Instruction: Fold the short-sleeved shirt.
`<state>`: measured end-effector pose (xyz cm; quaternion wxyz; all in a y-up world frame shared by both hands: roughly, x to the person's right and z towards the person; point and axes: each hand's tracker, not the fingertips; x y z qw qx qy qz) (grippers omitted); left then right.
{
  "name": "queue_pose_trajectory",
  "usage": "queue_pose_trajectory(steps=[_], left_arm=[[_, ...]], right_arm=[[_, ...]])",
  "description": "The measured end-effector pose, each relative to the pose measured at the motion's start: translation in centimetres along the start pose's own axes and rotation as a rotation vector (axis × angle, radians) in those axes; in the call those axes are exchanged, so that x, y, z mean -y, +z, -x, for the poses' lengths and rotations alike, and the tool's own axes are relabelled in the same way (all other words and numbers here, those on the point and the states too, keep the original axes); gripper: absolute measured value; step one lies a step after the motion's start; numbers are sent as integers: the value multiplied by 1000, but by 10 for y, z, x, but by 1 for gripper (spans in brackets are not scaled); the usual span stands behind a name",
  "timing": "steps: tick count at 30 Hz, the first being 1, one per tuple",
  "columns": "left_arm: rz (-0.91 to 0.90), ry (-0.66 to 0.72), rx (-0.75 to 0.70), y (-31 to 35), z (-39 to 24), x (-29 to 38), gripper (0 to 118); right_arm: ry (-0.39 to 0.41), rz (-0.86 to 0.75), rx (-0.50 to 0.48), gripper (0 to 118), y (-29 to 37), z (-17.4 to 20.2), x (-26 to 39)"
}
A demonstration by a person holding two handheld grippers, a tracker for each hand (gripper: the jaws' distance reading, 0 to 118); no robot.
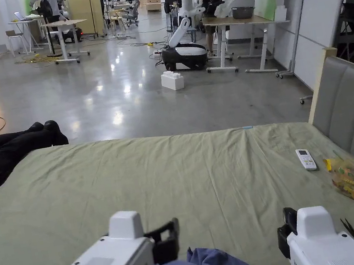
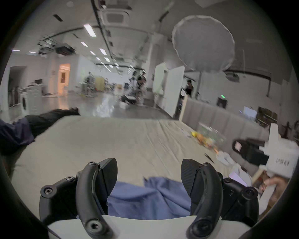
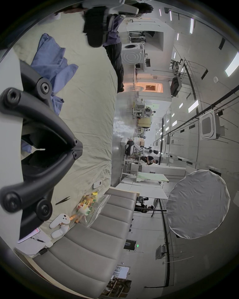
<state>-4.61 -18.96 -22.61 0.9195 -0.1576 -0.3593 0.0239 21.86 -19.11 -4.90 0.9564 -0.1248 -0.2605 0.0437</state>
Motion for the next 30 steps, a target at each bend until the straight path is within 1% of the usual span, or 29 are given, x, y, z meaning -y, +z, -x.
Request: queue_pose_trajectory(steps=[2,3,5,6,7,8,9,10,11,14,17,20,23,25,28,30], left_arm=[[-38,3,-64,8,18,-10,80],[-44,-5,-101,12,24,-14,77],[-66,-22,-173,20,36,-17,65],[-77,-26,-199,24,42,-17,54],[-81,-26,-214,27,48,-17,37],[-87,-28,-225,30,52,-17,20],[-89,-31,-244,33,56,-16,13],[-95,-37,-284,35,58,-15,11],[-101,-45,-315,38,60,-14,5],[-116,-52,-319,45,65,-10,1],[-102,-97,-363,47,67,-11,0],[-110,-91,-362,48,74,-15,0],[-73,-55,-384,44,85,-18,0],[-33,5,-357,41,97,-16,0],[96,-9,-326,34,114,-3,0],[186,18,-304,29,123,9,0]], right_arm=[[-7,-11,-6,1,-3,6,-4],[-9,-27,-10,1,-3,9,-7],[-9,-44,-14,1,-5,16,-12],[-15,-53,-19,1,-6,18,-14],[-28,-60,-21,1,-7,21,-15],[-23,-72,-19,1,-8,24,-17],[-24,-80,-17,1,-8,26,-18],[-20,-97,-16,1,-8,29,-20],[-31,-100,-19,1,-9,30,-21],[-31,-118,-18,1,-9,34,-23],[-29,-130,-16,1,-9,35,-25],[-37,-138,-15,1,-9,35,-26],[-29,-135,-17,1,-11,36,-27],[-25,-131,-16,1,-12,36,-27],[-19,-121,-19,1,-13,35,-25],[-12,-112,-20,1,-14,35,-22]])
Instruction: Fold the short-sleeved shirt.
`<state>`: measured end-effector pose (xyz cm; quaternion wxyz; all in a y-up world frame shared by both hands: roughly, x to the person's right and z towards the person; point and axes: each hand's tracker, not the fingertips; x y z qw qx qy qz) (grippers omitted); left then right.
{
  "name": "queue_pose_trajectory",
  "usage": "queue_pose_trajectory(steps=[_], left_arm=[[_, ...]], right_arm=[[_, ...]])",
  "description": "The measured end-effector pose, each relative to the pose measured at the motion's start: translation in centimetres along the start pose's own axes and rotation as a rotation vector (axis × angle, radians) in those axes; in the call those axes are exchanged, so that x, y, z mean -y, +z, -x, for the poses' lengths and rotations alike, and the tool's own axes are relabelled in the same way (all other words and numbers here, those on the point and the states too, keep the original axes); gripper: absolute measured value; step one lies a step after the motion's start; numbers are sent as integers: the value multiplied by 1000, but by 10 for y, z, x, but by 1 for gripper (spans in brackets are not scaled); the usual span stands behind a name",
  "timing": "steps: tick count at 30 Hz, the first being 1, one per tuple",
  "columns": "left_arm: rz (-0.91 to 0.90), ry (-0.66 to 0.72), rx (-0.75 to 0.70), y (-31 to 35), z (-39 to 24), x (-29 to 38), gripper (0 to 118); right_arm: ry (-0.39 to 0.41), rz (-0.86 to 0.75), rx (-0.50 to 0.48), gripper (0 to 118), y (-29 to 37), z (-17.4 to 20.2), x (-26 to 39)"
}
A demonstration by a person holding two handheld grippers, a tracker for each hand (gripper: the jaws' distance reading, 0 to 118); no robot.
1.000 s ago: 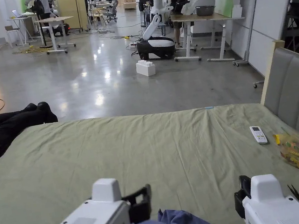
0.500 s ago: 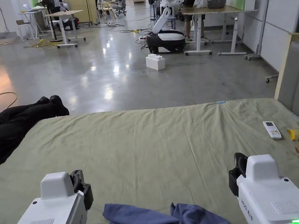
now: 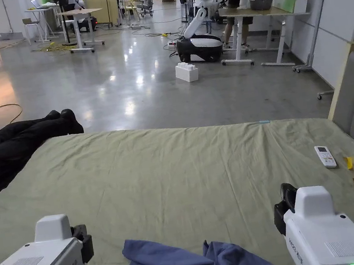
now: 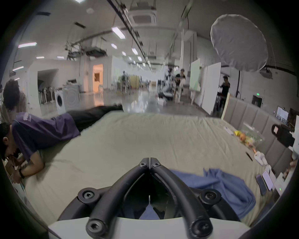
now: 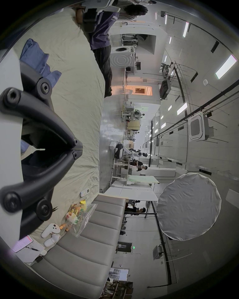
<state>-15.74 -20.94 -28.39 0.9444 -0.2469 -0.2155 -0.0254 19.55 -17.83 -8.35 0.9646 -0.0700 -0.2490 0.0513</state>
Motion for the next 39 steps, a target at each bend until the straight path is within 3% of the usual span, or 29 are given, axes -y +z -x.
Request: queue_pose_trajectory(steps=[6,8,10,12,18,22,24,26,27,29,30,32,33,39], left_arm=[[243,11,69,-39,14,41,3],[357,-8,77,-53,13,56,37],[451,-33,83,-64,10,74,82],[467,-52,61,-70,6,87,89],[586,-53,-6,-93,1,123,89],[557,-70,-19,-90,-7,141,76],[556,-82,10,-88,-10,139,60],[547,-66,21,-78,-13,137,17],[543,-37,55,-78,-12,137,8],[567,-34,57,-79,-12,138,8],[557,-42,55,-77,-12,137,8],[535,-39,50,-72,-10,134,7],[523,-32,55,-68,-9,132,7],[445,-27,76,-49,-2,116,7]], right_arm=[[-6,44,-2,1,-3,-1,13],[-1,57,-3,1,-3,-1,17],[5,72,-4,1,-4,-1,21],[10,85,-1,1,-5,-3,26],[1,134,12,1,-9,-11,40],[5,160,22,1,-7,-23,49],[-10,199,37,1,-9,-33,55],[-17,231,47,1,-13,-43,62],[-19,254,54,1,-15,-48,66],[-30,317,40,1,-20,-57,74],[-79,380,10,1,-23,-61,82],[-58,418,20,2,-29,-69,92],[-48,467,11,5,-33,-71,98],[-43,687,-74,54,-61,-70,146]])
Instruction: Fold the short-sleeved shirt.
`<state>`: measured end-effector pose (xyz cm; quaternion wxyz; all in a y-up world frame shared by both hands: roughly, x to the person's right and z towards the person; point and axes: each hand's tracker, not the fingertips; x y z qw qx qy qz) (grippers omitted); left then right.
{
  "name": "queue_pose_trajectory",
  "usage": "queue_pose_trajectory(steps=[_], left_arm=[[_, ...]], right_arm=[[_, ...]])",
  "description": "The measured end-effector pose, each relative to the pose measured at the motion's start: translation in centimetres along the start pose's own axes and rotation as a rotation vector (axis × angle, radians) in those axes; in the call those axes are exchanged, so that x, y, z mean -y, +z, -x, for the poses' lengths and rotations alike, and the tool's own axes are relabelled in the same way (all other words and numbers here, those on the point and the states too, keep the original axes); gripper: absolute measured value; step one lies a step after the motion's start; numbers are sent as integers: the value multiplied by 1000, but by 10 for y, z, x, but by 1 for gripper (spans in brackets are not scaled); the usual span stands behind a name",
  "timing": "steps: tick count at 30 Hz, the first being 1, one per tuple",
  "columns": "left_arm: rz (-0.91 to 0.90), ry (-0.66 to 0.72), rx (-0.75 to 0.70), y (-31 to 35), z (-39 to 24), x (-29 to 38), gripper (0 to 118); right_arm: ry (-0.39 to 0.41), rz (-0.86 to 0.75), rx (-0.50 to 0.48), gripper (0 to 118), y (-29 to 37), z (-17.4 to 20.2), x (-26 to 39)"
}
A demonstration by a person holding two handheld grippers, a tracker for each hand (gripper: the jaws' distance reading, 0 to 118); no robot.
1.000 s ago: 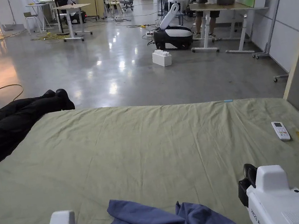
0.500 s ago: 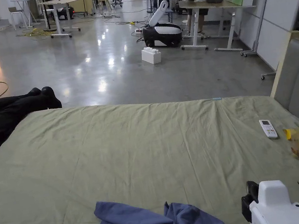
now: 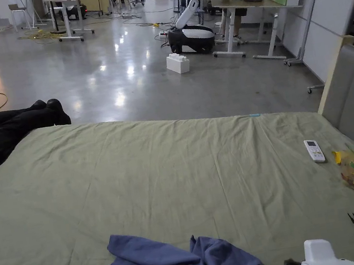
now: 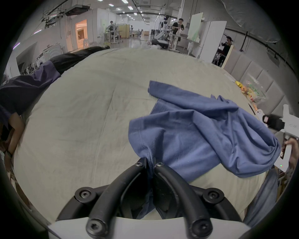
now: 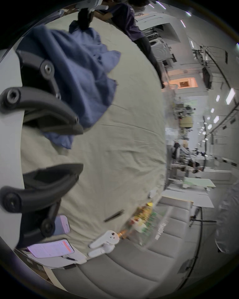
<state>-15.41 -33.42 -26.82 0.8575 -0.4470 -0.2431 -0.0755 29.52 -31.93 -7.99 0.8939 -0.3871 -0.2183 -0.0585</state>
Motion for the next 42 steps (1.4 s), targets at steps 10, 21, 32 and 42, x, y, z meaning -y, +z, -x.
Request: queue_pose_trajectory(steps=[10,21,32,42], left_arm=[[-8,-24,-3,2,-1,4,7],[-124,-32,25,37,2,-25,7],[-391,-60,-6,127,18,-121,7],[-506,14,-56,183,51,-189,7]], right_arm=[[81,163,-72,41,-58,26,24],[43,-58,-28,5,-3,14,-7],[91,-336,8,5,94,14,-103],[61,-494,29,5,145,-5,-179]])
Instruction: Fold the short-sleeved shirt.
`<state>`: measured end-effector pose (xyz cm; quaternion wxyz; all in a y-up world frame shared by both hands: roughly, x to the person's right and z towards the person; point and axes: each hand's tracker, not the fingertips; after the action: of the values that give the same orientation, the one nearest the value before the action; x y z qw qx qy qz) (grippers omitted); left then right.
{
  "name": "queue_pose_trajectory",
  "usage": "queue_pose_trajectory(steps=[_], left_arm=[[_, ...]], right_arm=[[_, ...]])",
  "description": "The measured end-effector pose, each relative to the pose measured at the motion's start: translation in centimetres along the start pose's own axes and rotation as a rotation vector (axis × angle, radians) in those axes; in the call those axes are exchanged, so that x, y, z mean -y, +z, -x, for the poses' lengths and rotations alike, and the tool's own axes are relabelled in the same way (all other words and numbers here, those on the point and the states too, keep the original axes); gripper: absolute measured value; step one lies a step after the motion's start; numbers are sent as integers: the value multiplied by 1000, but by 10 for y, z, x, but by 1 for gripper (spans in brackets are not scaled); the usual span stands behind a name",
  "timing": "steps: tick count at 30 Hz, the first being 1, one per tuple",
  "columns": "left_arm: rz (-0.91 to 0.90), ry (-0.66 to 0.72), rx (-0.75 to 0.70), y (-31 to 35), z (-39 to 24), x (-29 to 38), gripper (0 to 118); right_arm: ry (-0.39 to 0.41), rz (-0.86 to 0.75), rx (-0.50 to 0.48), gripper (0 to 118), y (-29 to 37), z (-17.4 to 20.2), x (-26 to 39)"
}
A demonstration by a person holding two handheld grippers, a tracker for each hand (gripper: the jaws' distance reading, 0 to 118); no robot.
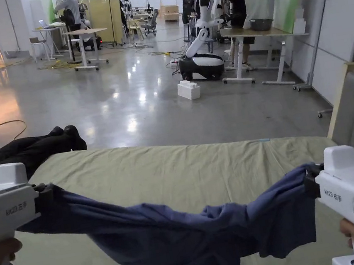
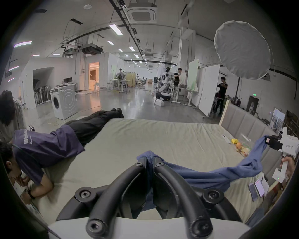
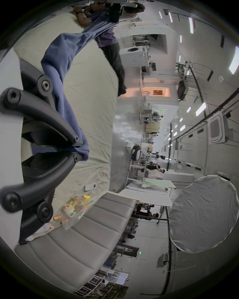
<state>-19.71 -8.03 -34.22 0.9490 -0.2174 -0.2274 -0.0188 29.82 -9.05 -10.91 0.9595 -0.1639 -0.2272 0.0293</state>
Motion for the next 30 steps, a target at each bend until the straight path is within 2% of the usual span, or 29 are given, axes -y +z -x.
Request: queue_pose_trajectory(steps=[3,4,6,7,9,11,13,15,16,17,25,30], left_arm=[[-36,-25,-51,1,-2,12,7],[-42,-22,-61,-4,1,-11,7],[-52,3,-67,-3,10,-13,7],[-58,19,-75,-2,16,-10,7],[-63,24,-85,-25,32,-52,7],[-68,33,-70,-32,38,-61,7],[-69,18,-70,-24,13,-71,7],[-76,-6,-81,-36,10,-80,7],[-78,-10,-81,-20,5,-78,7],[-135,-69,-101,-16,4,-84,7],[-92,2,-97,-44,5,-121,7],[-116,0,-104,-60,4,-151,7]], right_arm=[[13,-50,26,5,-3,3,-31],[14,-68,33,5,-4,4,-41],[60,-114,69,5,-6,3,-63],[-32,-72,63,5,-9,-4,-63],[-24,-90,70,5,-11,-9,-77],[-76,-71,46,5,-13,-11,-82],[0,-102,62,5,-16,-4,-92],[31,-144,68,5,-21,-1,-100],[10,-124,71,5,-25,0,-102],[11,-131,74,5,-28,0,-106],[25,-175,104,5,-53,-3,-145],[28,-215,123,5,-68,-6,-179]])
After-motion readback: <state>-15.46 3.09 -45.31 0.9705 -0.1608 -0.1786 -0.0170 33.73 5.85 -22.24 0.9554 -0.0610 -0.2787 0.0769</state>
